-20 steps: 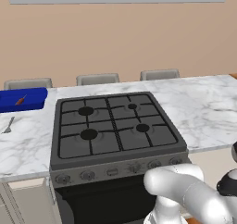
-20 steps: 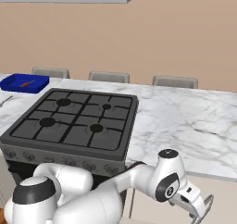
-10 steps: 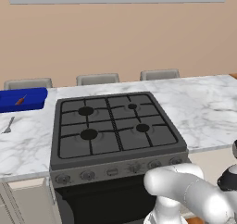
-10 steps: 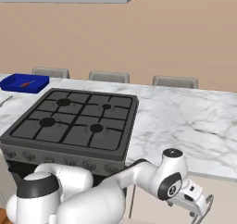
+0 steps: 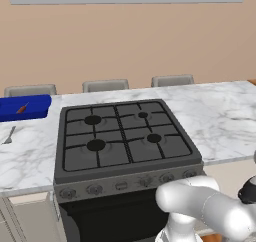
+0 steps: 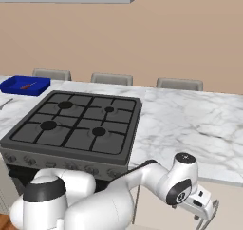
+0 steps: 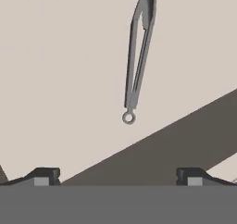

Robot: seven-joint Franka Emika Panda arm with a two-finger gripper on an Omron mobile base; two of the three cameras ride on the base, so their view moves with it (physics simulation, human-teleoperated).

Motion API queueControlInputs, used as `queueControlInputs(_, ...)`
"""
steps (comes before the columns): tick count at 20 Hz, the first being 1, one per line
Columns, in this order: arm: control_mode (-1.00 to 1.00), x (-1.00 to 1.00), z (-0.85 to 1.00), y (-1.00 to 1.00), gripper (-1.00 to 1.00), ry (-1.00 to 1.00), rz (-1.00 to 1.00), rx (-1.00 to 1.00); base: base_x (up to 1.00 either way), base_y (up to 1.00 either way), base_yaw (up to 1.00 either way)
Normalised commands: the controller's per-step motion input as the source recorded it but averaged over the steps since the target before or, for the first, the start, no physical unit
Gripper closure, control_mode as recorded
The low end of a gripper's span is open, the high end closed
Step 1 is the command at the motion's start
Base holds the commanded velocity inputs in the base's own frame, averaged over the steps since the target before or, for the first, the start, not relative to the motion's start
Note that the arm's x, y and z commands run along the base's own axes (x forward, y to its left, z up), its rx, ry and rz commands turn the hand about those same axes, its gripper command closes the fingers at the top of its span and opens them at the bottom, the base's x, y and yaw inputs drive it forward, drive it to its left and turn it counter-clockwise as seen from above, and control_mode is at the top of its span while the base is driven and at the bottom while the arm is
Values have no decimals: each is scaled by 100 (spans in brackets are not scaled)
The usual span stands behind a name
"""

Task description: Take the tongs from the drawer on the right and place them on the dining counter next to the tray containing the hot dog.

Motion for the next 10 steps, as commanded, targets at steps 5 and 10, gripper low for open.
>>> queueControlInputs(5,-100,2,-9,0,-100,1,5,4,0,0,0)
queueControlInputs(10,-100,2,-14,0,-100,0,5,4,0,0,0)
